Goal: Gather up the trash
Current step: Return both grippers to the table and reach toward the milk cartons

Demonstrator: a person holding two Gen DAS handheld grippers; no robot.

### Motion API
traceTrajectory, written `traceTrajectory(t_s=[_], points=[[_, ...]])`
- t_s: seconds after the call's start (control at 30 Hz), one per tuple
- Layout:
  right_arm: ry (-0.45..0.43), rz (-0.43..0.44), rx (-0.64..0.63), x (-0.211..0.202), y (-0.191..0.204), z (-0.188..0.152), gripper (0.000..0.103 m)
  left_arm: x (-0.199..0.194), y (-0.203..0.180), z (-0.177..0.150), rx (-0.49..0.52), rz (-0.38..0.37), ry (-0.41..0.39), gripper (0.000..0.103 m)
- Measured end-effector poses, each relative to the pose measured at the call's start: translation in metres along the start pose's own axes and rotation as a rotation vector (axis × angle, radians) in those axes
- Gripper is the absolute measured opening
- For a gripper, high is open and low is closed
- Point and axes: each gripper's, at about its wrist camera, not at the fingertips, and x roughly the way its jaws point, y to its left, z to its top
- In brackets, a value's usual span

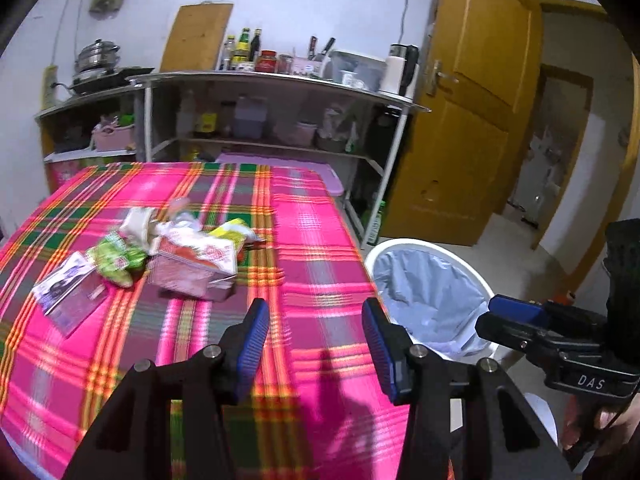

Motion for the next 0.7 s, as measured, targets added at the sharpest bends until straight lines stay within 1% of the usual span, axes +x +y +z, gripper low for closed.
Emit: traceTrajectory(t_s=[0.07,0.1,0.47,0.7], points=[[0.014,0.019,-0.023,0.006,0.009,0.001,0.056,-0.005,0.009,-0.003,-0.008,0.016,0.001,0.048],[0.016,0.025,-0.03,0.008,0.012,0.002,0.057,-0.008,0.014,-0.005,-0.015,0.025,0.0,0.048],[0.048,0.082,-0.145,0.039,0.05,0.016,0.057,-0.03,0.068,-0.01,-0.078,0.104,-0.021,0.048],[0.067,0.112,-0.189,0.06,0.067,0.025,0.062,-0.037,0.108,-0.009,-0.111,0.179,-0.024,0.048]])
